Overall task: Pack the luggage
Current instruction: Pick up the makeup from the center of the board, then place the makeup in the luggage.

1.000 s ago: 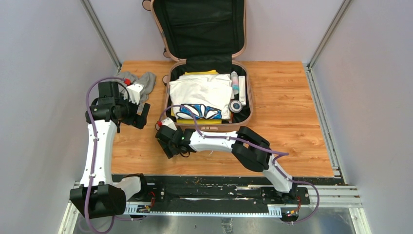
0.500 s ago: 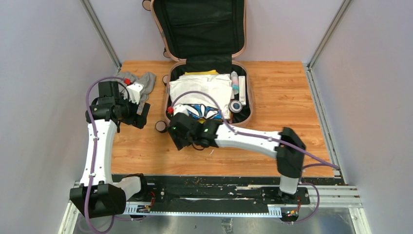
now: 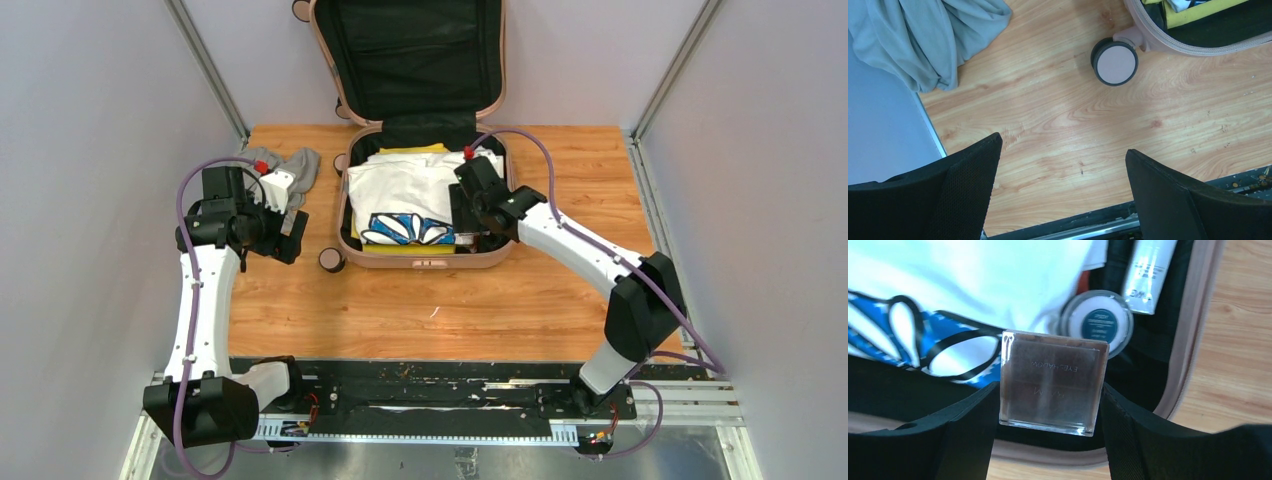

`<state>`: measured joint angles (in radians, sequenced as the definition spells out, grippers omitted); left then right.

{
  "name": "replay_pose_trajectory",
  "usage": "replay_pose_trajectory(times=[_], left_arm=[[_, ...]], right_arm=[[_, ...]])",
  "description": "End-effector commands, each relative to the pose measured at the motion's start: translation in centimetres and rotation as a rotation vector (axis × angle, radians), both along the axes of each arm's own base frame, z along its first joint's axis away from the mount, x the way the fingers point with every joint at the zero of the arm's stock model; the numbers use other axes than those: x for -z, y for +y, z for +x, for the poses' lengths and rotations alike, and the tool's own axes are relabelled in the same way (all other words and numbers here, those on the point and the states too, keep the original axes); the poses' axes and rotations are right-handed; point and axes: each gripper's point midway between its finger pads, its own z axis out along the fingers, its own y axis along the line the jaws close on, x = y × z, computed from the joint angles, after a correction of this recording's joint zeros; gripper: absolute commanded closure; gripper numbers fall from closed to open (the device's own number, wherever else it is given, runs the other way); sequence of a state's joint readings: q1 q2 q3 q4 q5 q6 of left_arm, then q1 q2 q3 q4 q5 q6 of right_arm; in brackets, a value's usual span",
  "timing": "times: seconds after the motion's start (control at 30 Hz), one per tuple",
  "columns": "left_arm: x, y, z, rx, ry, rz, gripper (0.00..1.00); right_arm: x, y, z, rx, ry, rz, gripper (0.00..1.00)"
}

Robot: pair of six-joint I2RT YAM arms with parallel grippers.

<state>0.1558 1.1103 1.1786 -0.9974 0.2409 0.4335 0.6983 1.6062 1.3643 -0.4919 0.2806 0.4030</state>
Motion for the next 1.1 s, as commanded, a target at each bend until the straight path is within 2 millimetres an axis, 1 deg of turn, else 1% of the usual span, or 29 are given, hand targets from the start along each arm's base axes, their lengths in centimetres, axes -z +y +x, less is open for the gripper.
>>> replay_pose_trajectory(times=[0.0, 0.07, 0.17, 0.23, 0.27, 0.33, 0.37, 0.43, 0.47, 0.57, 0.63, 0.73, 0.77, 0.87, 0.93, 0.97, 1.03, 1.07], left_arm=[[-0.5, 0.0, 0.0, -0.009, -0.006, -0.010, 0.00], [-0.5, 0.0, 0.0, -0.008, -0.006, -0.010, 0.00], [-0.5, 0.1, 0.0, -0.009, -0.007, -0.007, 0.00], [-0.5, 0.1, 0.0, -0.008, -0.008, -0.004, 0.00], [-0.5, 0.1, 0.0, -0.008, -0.008, -0.003, 0.00], [-0.5, 0.1, 0.0, -0.008, -0.006, -0.006, 0.00], [-0.4, 0.0, 0.0, -0.008, -0.004, -0.008, 0.00], [-0.3, 0.0, 0.1, -0.005, 0.000, -0.013, 0.00], [-0.3, 0.0, 0.1, -0.006, 0.001, -0.015, 0.00], [0.0, -0.1, 0.2, -0.003, 0.013, -0.019, 0.00], [0.3, -0.2, 0.2, 0.002, 0.023, -0.027, 0.00], [1.3, -0.6, 0.3, 0.008, 0.056, -0.056, 0.00], [1.6, -0.8, 0.5, 0.005, 0.067, -0.069, 0.00], [3.1, -1.4, 0.9, 0.006, 0.113, -0.121, 0.00], [4.2, -1.7, 1.3, 0.000, 0.136, -0.144, 0.00], [4.9, -1.8, 1.5, -0.003, 0.154, -0.153, 0.00], [5.9, -2.0, 1.8, -0.006, 0.181, -0.173, 0.00], [6.4, -2.1, 1.9, -0.006, 0.196, -0.184, 0.00]], right_arm=[[2.8, -2.6, 0.8, 0.041, 0.065, -0.053, 0.54], [3.6, -3.0, 1.2, 0.052, 0.083, -0.060, 0.54], [4.8, -3.2, 1.2, 0.056, 0.116, -0.066, 0.53], [5.4, -3.2, 1.0, 0.051, 0.133, -0.067, 0.49], [5.6, -3.3, 0.9, 0.052, 0.138, -0.072, 0.43], [5.7, -3.4, 0.8, 0.049, 0.144, -0.068, 0.29], [5.5, -3.5, 0.9, 0.049, 0.145, -0.060, 0.21], [4.7, -3.8, 1.1, 0.053, 0.135, -0.033, 0.06], [3.5, -4.1, 1.5, 0.060, 0.115, -0.010, 0.01], [0.0, -4.7, 3.0, 0.058, 0.039, 0.057, 0.00], [-2.9, -5.4, 4.7, 0.062, -0.033, 0.104, 0.00], [-7.6, -7.1, 8.2, 0.076, -0.126, 0.192, 0.00], [-9.4, -7.3, 9.5, 0.064, -0.153, 0.233, 0.00], [-13.9, -9.0, 13.7, 0.070, -0.252, 0.295, 0.02], [-15.9, -9.6, 16.8, 0.065, -0.302, 0.318, 0.07], [-16.4, -9.6, 18.2, 0.050, -0.322, 0.327, 0.10], [-17.3, -9.9, 21.0, 0.038, -0.374, 0.332, 0.15], [-17.2, -9.9, 22.4, 0.034, -0.393, 0.337, 0.16]])
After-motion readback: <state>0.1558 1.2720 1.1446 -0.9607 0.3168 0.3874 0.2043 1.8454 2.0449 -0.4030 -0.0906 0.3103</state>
